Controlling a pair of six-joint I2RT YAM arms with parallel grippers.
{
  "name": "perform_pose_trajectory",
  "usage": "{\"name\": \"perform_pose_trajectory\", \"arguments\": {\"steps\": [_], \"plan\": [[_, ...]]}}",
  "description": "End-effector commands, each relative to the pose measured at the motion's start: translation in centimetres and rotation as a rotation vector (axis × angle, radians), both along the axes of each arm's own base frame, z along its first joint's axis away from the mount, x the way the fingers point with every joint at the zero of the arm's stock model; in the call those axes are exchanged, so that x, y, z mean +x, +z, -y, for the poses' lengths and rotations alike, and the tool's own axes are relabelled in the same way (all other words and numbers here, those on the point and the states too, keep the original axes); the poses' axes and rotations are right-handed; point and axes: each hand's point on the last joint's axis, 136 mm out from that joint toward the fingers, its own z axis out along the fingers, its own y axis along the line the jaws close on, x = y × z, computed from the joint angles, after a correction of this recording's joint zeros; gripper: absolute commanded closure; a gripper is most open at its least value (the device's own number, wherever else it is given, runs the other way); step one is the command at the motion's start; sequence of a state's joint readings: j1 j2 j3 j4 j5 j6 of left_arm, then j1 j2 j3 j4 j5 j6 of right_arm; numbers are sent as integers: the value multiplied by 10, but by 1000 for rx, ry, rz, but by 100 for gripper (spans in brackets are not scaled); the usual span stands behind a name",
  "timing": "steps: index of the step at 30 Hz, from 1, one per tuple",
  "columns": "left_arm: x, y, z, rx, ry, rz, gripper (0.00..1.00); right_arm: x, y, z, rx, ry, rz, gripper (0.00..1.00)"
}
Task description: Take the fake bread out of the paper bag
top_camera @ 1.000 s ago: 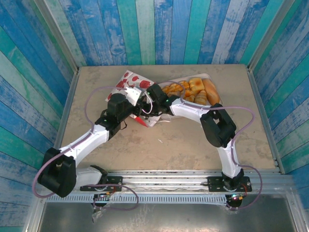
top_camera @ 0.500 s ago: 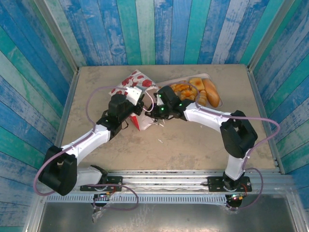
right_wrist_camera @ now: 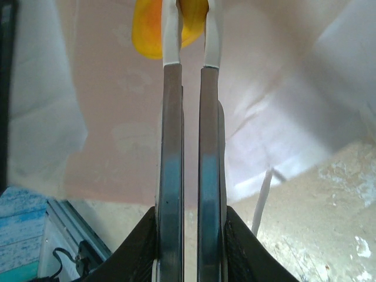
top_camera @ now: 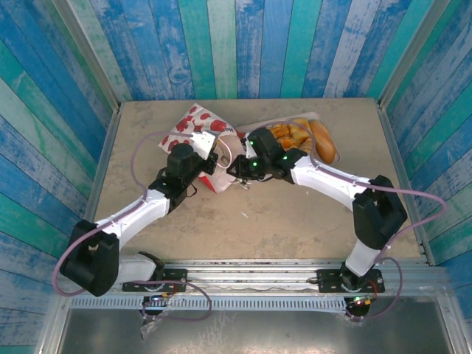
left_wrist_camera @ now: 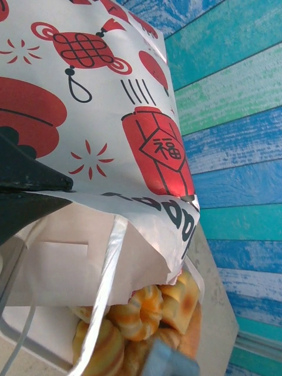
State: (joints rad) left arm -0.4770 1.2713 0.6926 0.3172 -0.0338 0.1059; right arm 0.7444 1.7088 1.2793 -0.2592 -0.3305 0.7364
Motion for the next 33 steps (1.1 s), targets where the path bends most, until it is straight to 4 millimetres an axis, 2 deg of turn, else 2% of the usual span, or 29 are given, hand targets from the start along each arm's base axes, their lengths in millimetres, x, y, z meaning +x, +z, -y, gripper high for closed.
{"name": "perform_pose_trajectory", "arguments": {"steps": [1, 15, 21, 26, 29, 33], "plan": [[11, -2, -7, 9, 70, -6, 100, -13, 22, 9, 10, 39, 32, 95], [29, 0, -28, 37, 228, -5, 100, -68, 30, 62, -138, 137, -4, 92], [35, -5, -35, 70, 280, -21, 100, -86, 50, 96, -195, 134, 36, 90], [34, -5, -42, 74, 315, -22, 100, -86, 51, 137, -308, 71, 51, 88], [32, 1, -44, 66, 324, -14, 100, -80, 46, 153, -357, 58, 42, 86], [26, 11, -47, 44, 324, 3, 100, -70, 36, 164, -472, 78, 39, 84]]}}
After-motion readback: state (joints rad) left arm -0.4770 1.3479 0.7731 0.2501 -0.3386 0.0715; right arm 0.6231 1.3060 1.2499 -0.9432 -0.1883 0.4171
